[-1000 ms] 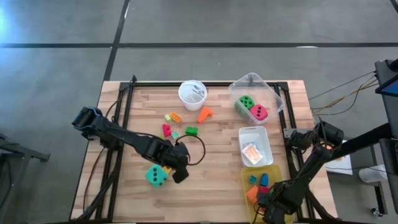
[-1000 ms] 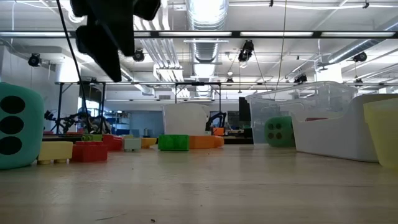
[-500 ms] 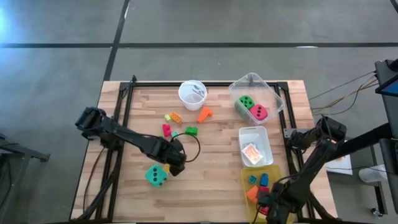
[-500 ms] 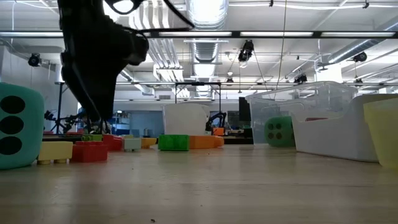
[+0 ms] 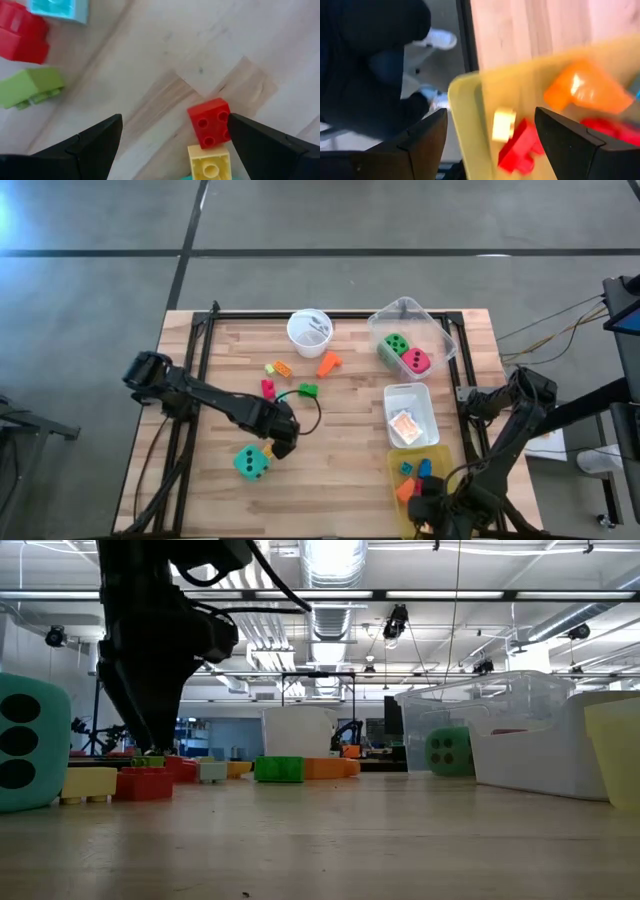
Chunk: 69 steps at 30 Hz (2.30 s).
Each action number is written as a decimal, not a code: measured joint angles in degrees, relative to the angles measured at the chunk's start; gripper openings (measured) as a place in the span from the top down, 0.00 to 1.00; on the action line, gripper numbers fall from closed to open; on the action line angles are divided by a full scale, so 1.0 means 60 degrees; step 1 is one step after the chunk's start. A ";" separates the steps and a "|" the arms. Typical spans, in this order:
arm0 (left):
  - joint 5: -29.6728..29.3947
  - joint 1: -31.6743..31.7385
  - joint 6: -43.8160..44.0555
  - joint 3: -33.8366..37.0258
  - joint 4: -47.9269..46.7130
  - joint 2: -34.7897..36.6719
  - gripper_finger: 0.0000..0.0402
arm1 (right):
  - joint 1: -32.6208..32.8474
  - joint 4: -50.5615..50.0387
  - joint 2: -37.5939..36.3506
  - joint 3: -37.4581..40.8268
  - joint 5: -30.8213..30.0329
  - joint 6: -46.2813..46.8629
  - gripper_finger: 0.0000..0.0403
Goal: Pick & Place Toys
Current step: Put the red game piece into the yellow bin
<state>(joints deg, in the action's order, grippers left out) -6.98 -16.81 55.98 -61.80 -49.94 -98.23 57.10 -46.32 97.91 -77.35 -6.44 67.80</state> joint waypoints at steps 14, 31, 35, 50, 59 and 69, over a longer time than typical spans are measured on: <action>0.0626 -0.0055 -0.0408 -0.0109 0.0610 -0.0882 0.09 | -0.0140 -0.0020 0.0015 0.0057 -0.2247 -0.1015 0.28; 0.0779 -0.0059 -0.1802 -0.0073 0.0561 -0.1046 0.30 | -0.0339 0.0047 0.0015 0.0064 -0.2842 -0.1423 0.28; 0.0789 -0.0059 -0.1659 -0.0073 0.0562 -0.1046 0.38 | -0.0339 0.0056 0.0015 0.0064 -0.2960 -0.1416 0.28; 0.1781 -0.0019 -0.0457 -0.0069 0.0604 -0.1039 0.56 | -0.0331 0.0153 0.0015 0.0072 -0.2960 -0.1412 0.28; 0.1864 -0.0012 -0.0231 -0.0069 0.0635 -0.1039 0.55 | -0.0331 0.0285 0.0017 0.0072 -0.3208 -0.1412 0.28; 0.1857 -0.0012 -0.0519 -0.0069 0.0639 -0.1035 0.62 | -0.0331 0.0358 0.0025 0.0114 -0.3475 -0.1409 0.28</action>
<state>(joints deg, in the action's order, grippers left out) 4.16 -16.88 52.87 -62.22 -46.11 -104.44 55.11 -44.17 98.06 -76.67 -27.29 59.35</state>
